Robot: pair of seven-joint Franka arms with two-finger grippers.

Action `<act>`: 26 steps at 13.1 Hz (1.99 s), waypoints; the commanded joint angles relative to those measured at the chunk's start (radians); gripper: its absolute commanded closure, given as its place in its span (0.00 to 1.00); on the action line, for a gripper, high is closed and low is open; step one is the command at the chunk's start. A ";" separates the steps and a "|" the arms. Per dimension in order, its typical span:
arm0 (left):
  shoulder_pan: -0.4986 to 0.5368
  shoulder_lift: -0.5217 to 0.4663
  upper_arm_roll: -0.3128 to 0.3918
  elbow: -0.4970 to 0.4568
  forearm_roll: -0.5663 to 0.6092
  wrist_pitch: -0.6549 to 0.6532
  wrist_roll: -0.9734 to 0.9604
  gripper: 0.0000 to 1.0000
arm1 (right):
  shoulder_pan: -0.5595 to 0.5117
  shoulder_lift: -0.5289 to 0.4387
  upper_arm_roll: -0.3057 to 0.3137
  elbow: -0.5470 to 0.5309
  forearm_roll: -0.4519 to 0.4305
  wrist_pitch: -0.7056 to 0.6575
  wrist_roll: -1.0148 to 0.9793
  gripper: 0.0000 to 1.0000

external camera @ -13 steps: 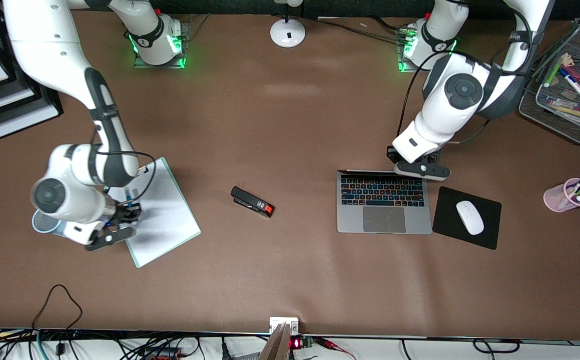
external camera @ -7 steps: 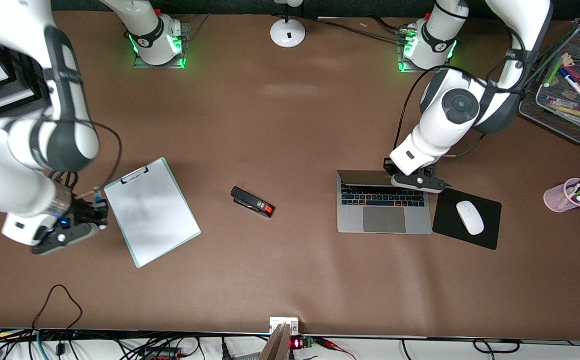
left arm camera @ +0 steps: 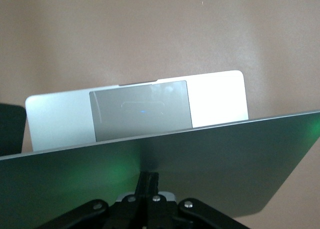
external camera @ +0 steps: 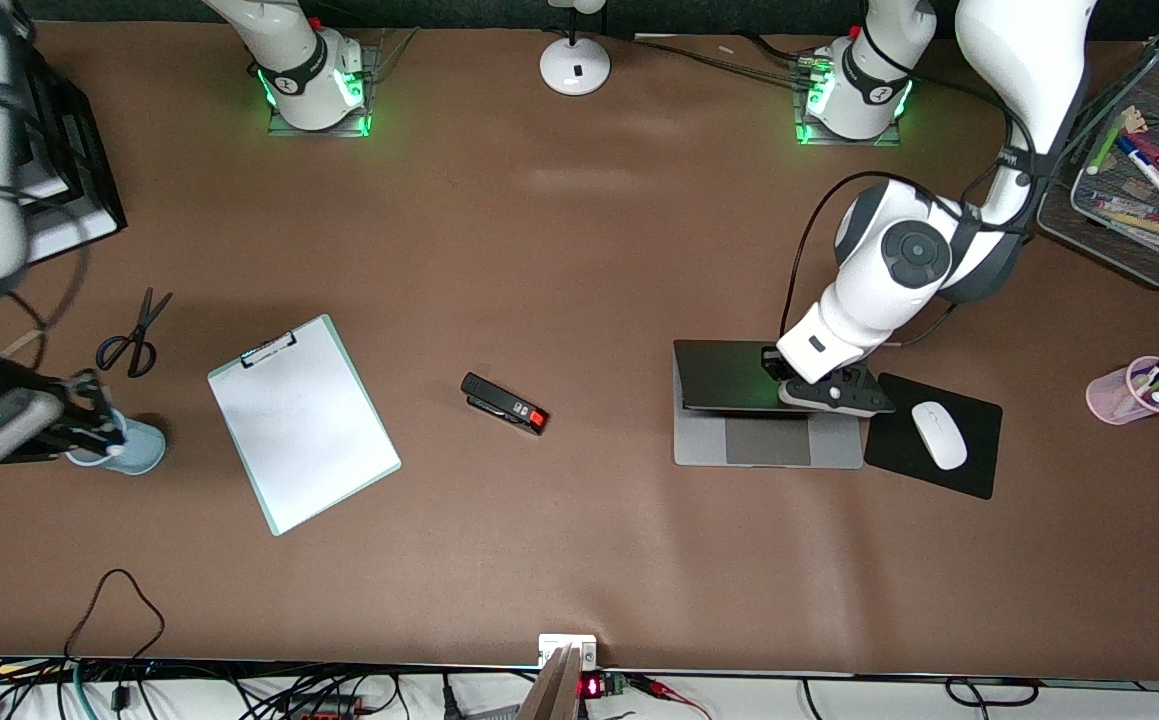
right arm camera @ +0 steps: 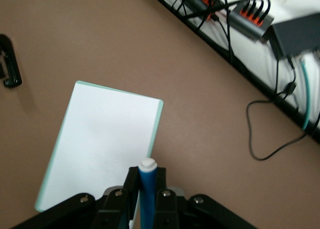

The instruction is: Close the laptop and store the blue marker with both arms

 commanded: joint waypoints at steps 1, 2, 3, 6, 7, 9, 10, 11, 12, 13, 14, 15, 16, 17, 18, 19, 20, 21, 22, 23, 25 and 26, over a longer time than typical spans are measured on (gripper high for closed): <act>0.007 0.076 -0.001 0.093 0.057 -0.001 0.007 1.00 | -0.076 -0.009 0.013 -0.005 0.135 -0.022 -0.275 0.94; 0.008 0.089 -0.001 0.105 0.060 0.004 0.007 1.00 | -0.113 -0.007 0.013 -0.005 0.194 -0.059 -0.387 0.94; 0.008 0.102 -0.001 0.111 0.060 0.019 0.007 1.00 | -0.142 -0.007 0.014 -0.005 0.260 -0.093 -0.490 0.94; 0.013 0.144 -0.001 0.127 0.082 0.071 0.007 1.00 | -0.232 0.013 0.018 -0.005 0.377 -0.201 -0.776 0.95; 0.014 0.155 -0.001 0.131 0.094 0.078 0.007 1.00 | -0.257 0.020 0.016 -0.005 0.411 -0.238 -0.848 0.95; 0.014 0.168 0.000 0.131 0.095 0.081 0.008 1.00 | -0.289 0.050 0.019 -0.005 0.439 -0.309 -0.984 0.95; 0.014 0.173 0.000 0.131 0.095 0.088 0.007 1.00 | -0.306 0.059 0.019 -0.005 0.466 -0.340 -1.052 0.95; 0.014 0.187 0.005 0.131 0.095 0.110 0.008 1.00 | -0.320 0.071 0.019 -0.005 0.485 -0.372 -1.129 0.95; 0.014 0.196 0.006 0.131 0.095 0.131 0.008 1.00 | -0.331 0.085 0.019 -0.005 0.487 -0.393 -1.179 0.95; 0.014 0.210 0.014 0.131 0.095 0.150 0.008 1.00 | -0.349 0.097 0.019 -0.005 0.487 -0.412 -1.226 0.95; 0.014 0.216 0.016 0.131 0.095 0.168 0.008 1.00 | -0.363 0.109 0.021 -0.001 0.488 -0.426 -1.270 0.95; 0.013 0.233 0.016 0.133 0.097 0.183 0.008 1.00 | -0.375 0.128 0.021 0.024 0.505 -0.430 -1.292 0.95; 0.013 0.248 0.017 0.134 0.097 0.218 0.008 1.00 | -0.381 0.151 0.021 0.056 0.520 -0.432 -1.304 0.95; 0.013 0.259 0.020 0.134 0.111 0.235 0.007 1.00 | -0.383 0.186 0.022 0.099 0.522 -0.452 -1.313 0.95; 0.013 0.265 0.020 0.136 0.131 0.237 0.007 1.00 | -0.383 0.210 0.022 0.129 0.522 -0.473 -1.315 0.95; 0.013 0.277 0.020 0.148 0.141 0.239 0.007 1.00 | -0.383 0.232 0.022 0.137 0.520 -0.476 -1.324 0.95; 0.013 0.294 0.020 0.174 0.152 0.239 0.007 1.00 | -0.385 0.246 0.022 0.137 0.522 -0.476 -1.351 0.95; 0.014 0.302 0.022 0.177 0.160 0.239 0.007 1.00 | -0.385 0.257 0.022 0.139 0.522 -0.475 -1.364 0.95; 0.014 0.303 0.022 0.177 0.161 0.240 0.007 1.00 | -0.386 0.264 0.022 0.139 0.522 -0.469 -1.366 0.95; 0.014 0.303 0.022 0.177 0.163 0.239 0.007 1.00 | -0.386 0.275 0.021 0.139 0.522 -0.467 -1.367 0.95; 0.014 0.311 0.022 0.179 0.163 0.240 0.007 1.00 | -0.394 0.293 0.022 0.142 0.523 -0.460 -1.405 0.95; 0.014 0.311 0.022 0.179 0.163 0.240 0.008 1.00 | -0.394 0.301 0.022 0.151 0.523 -0.453 -1.408 0.95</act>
